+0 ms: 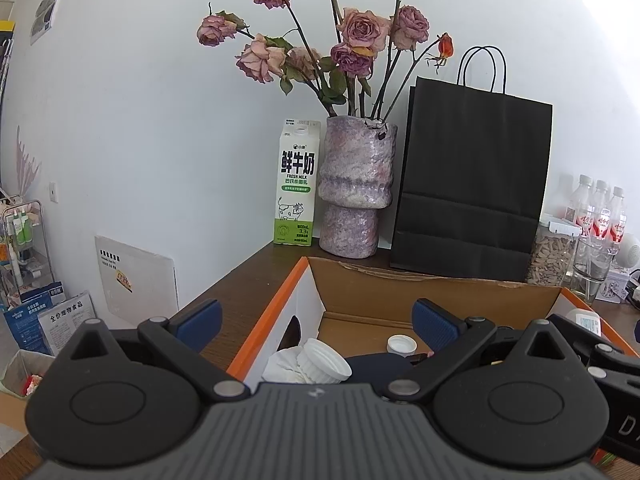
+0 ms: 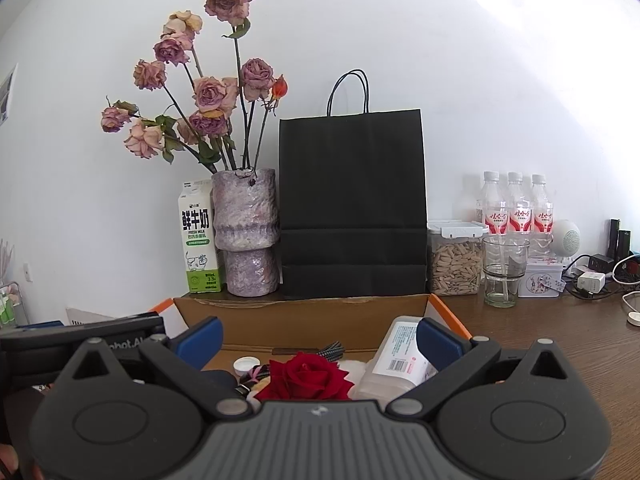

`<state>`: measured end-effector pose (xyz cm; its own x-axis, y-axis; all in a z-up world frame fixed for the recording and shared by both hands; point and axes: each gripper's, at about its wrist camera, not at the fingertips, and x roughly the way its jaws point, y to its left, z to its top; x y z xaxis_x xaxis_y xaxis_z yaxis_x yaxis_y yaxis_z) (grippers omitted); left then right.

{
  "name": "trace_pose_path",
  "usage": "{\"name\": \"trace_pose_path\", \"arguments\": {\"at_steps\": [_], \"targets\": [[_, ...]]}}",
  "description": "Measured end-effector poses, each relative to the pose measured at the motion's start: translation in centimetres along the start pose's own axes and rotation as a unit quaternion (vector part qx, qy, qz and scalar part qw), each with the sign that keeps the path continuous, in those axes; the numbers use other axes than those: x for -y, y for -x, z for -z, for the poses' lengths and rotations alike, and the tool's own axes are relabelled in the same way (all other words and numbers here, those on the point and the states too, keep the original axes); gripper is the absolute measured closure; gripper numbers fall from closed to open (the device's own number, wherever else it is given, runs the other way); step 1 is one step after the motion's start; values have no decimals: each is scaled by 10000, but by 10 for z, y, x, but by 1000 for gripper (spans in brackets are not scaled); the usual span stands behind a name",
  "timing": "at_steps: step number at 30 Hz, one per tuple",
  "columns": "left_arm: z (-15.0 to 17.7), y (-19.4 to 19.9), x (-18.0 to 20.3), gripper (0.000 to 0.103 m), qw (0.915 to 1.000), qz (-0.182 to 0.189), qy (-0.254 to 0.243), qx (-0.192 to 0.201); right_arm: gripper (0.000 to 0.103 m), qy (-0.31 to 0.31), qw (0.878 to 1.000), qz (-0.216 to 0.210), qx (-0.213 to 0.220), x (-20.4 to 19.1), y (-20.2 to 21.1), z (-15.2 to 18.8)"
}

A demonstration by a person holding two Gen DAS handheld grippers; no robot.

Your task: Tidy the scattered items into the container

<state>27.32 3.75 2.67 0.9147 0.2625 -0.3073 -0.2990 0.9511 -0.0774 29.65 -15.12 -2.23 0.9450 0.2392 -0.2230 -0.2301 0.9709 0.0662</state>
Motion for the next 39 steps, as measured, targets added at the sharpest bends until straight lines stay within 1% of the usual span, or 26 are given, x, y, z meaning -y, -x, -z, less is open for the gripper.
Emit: {"name": "trace_pose_path", "arguments": {"at_steps": [22, 28, 33, 39], "targets": [[-1, 2, 1, 0, 10000, -22, -33, 45, 0, 16, 10000, -62, 62, -1, 7, -2], [0, 0, 1, 0, 10000, -14, -26, -21, 0, -13, 10000, -90, -30, 0, 3, -1], [0, 2, 1, 0, 10000, -24, -21, 11, 0, 1, 10000, -84, -1, -1, 5, -2], [1, -1, 1, 0, 10000, -1, -28, -58, 0, -28, 9999, -85, -53, 1, 3, -2]]}}
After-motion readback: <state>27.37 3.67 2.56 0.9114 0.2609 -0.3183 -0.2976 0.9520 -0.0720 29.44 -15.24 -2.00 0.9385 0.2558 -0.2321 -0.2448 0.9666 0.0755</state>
